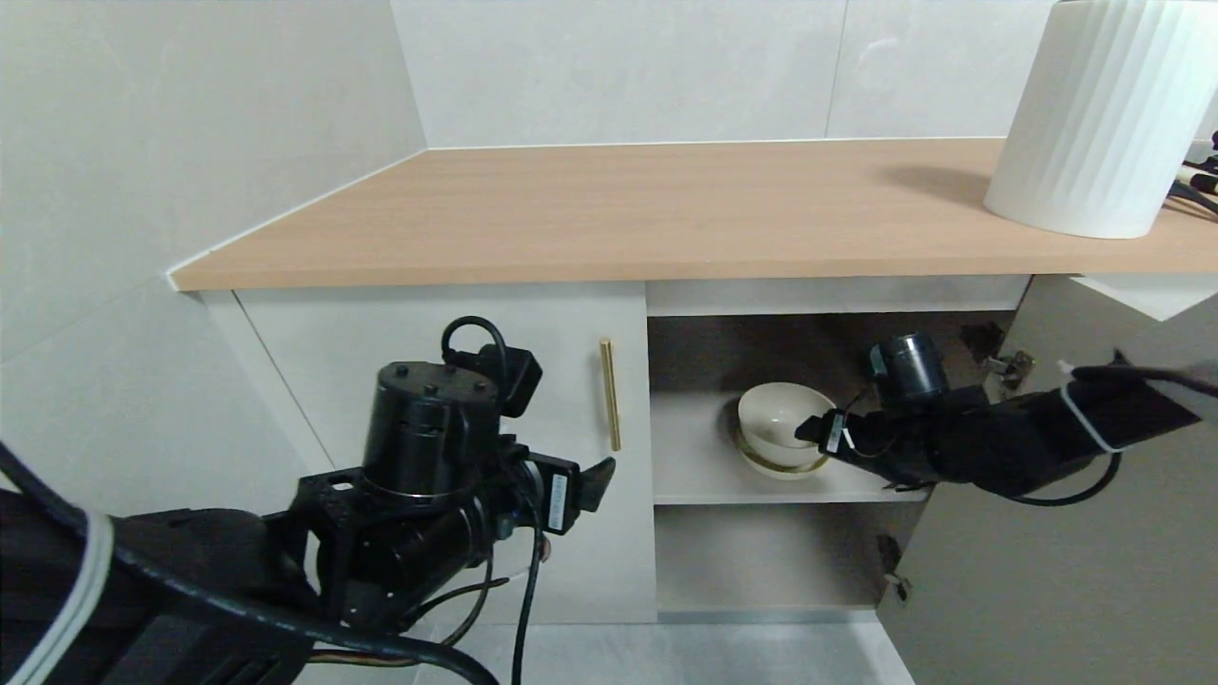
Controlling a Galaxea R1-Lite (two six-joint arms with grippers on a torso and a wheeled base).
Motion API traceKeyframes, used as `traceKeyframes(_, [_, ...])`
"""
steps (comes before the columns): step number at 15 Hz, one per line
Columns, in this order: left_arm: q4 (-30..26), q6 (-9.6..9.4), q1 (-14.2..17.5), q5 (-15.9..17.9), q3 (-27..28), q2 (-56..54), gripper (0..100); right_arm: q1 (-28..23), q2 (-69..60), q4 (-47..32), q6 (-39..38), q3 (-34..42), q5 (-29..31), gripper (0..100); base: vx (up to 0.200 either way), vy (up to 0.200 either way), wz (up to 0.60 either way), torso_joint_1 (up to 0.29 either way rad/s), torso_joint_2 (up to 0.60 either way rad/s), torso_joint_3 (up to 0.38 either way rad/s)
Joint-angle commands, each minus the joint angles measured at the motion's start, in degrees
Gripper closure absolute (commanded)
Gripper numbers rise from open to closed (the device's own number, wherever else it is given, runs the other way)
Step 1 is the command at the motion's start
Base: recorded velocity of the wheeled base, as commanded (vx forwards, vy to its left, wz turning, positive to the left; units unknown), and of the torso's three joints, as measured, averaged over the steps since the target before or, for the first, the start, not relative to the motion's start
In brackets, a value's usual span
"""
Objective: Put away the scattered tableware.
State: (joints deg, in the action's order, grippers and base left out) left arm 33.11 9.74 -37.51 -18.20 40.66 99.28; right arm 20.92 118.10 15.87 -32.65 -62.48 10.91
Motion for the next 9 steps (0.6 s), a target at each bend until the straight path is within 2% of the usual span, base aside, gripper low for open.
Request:
traceKeyframes(1, [-0.3,-0.07,4.2,-0.1,-3.1,-6.3,0,4.3,-20.3,-5.9,5.0,12.8,-2.3,0,0.0,0.0,0.0,0.0,0.0,0.0])
traceKeyframes(3, [-0.7,0.02,6.3,0.9,-6.8,-9.5,0,6.9,-29.8,-9.5,5.2,18.0,-2.4,0,0.0,0.0,0.0,0.0,0.0,0.0])
traceKeyframes(6, [-4.3,0.1,7.4,1.9,-11.8,-15.8,0,7.6,-38.2,-14.6,5.3,17.8,-4.1,0,0.0,0.0,0.0,0.0,0.0,0.0])
traceKeyframes(9, [-5.2,0.19,8.1,3.5,-13.4,-18.3,0,8.0,-40.9,-21.5,8.1,17.8,-5.5,0,0.0,0.0,0.0,0.0,0.0,0.0])
